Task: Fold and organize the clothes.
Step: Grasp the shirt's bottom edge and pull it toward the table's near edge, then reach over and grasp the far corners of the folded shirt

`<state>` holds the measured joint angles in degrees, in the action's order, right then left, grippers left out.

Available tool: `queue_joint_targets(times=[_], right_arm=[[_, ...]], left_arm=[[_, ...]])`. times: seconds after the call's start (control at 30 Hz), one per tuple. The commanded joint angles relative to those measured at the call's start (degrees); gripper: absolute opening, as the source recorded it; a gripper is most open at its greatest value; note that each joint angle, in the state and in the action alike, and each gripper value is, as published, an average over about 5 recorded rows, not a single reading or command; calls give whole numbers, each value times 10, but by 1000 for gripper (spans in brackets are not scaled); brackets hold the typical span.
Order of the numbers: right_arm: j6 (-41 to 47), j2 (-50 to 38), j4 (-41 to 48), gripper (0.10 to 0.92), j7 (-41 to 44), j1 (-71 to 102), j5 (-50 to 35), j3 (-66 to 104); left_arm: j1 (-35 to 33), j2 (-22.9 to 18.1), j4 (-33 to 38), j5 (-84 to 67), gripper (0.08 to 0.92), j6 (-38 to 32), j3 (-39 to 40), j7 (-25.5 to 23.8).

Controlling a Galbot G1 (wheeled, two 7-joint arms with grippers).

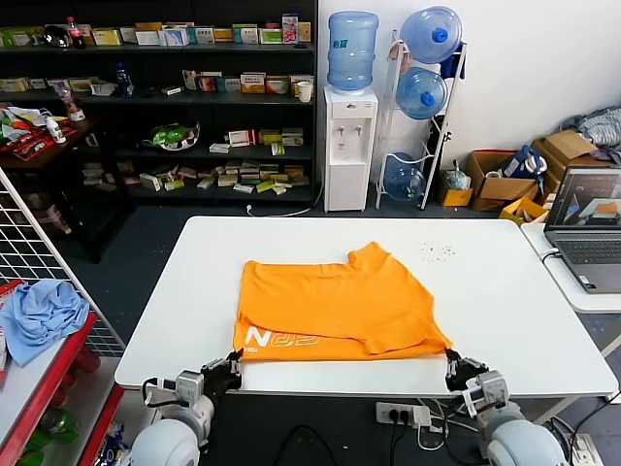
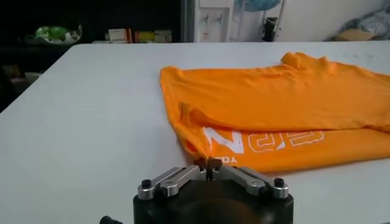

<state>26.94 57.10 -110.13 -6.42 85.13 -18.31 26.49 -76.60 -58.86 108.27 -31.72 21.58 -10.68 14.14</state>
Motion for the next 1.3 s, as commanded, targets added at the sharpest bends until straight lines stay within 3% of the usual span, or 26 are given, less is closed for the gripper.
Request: queue_joint_targets(times=[0.03, 0.33, 0.47, 0.63, 0.8, 0.93, 1.3], right_arm=[[23, -5, -52, 145, -9, 52, 1, 7], [33, -33, -58, 388, -16, 39, -30, 25], [-5, -49, -56, 501, -18, 14, -58, 28], [-65, -59, -15, 648, -20, -58, -91, 11], [-77, -66, 64, 783, -30, -179, -176, -23], [-62, -60, 141, 820, -39, -281, -227, -66], [30, -35, 321, 823, 52, -470, -265, -162]], left_arm=[[-48, 7, 50, 5, 132, 9, -1, 3], [-30, 16, 47, 11, 378, 10, -9, -2], [-8, 25, 41, 25, 491, 4, -14, -11], [41, 31, 22, 27, 629, -28, -11, -25], [122, 30, -30, 23, 764, -73, 9, -39], [214, 15, -107, 3, 818, -77, 30, -40], [407, -39, -316, -63, 823, -37, 117, -43]])
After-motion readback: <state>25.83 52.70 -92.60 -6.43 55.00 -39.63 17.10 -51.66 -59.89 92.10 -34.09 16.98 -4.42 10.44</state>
